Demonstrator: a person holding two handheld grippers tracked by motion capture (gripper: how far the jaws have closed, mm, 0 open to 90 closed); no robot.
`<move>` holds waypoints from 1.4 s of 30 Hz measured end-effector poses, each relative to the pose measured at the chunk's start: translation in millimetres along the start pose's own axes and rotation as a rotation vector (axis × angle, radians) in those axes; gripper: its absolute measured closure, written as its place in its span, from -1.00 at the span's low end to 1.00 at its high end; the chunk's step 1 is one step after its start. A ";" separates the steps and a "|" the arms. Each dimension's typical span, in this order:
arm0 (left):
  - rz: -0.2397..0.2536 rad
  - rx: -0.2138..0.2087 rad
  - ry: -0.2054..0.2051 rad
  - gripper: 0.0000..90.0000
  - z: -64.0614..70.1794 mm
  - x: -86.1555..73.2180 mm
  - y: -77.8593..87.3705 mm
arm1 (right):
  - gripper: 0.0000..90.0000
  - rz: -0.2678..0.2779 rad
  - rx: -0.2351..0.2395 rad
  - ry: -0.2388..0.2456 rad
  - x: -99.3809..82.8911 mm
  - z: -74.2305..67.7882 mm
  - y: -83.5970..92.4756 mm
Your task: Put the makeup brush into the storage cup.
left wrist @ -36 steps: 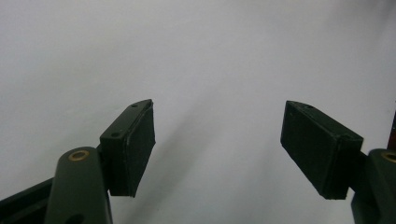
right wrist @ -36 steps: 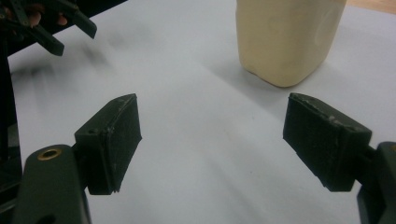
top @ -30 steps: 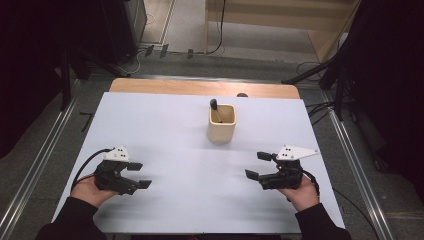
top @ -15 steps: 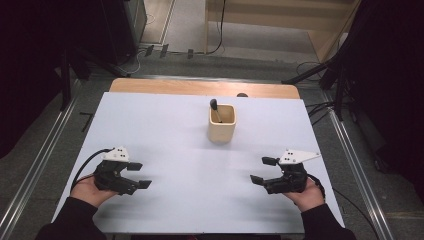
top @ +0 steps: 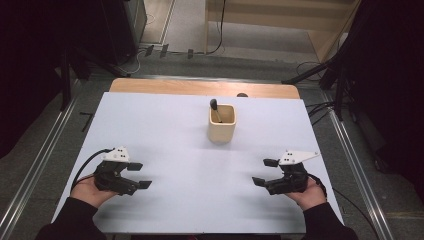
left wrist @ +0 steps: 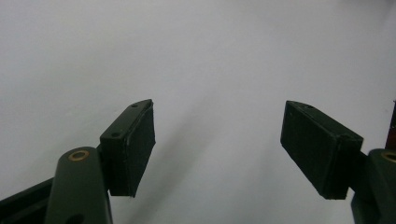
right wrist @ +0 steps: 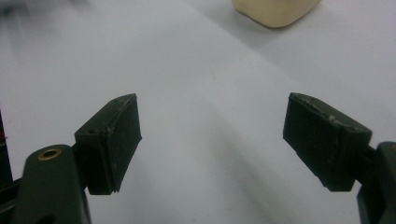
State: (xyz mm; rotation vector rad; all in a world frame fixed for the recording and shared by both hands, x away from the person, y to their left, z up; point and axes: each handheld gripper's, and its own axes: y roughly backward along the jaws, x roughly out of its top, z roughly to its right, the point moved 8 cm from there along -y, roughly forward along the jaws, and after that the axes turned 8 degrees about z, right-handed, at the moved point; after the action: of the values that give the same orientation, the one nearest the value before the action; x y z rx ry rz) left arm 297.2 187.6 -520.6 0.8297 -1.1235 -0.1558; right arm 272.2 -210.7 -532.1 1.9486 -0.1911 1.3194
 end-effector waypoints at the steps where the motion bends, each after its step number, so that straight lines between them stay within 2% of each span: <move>1: -0.001 -0.002 0.000 -0.40 0.3 0.0 -0.4 | -0.56 0.001 0.001 0.001 0.2 -0.2 -0.1; 21: -0.006 -0.001 -0.003 -0.40 0.1 -0.3 -1.9 | -0.56 0.028 0.007 0.019 6.0 -2.1 2.1; 42: -0.010 0.000 -0.010 -0.40 0.3 -0.4 -2.2 | -0.56 0.012 0.017 0.033 5.5 -4.0 -0.2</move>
State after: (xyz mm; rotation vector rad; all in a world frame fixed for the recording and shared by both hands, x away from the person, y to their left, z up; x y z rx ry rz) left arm 297.4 186.1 -522.3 0.8354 -1.1285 -0.1683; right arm 271.8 -206.4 -526.9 1.9406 -0.1757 1.3643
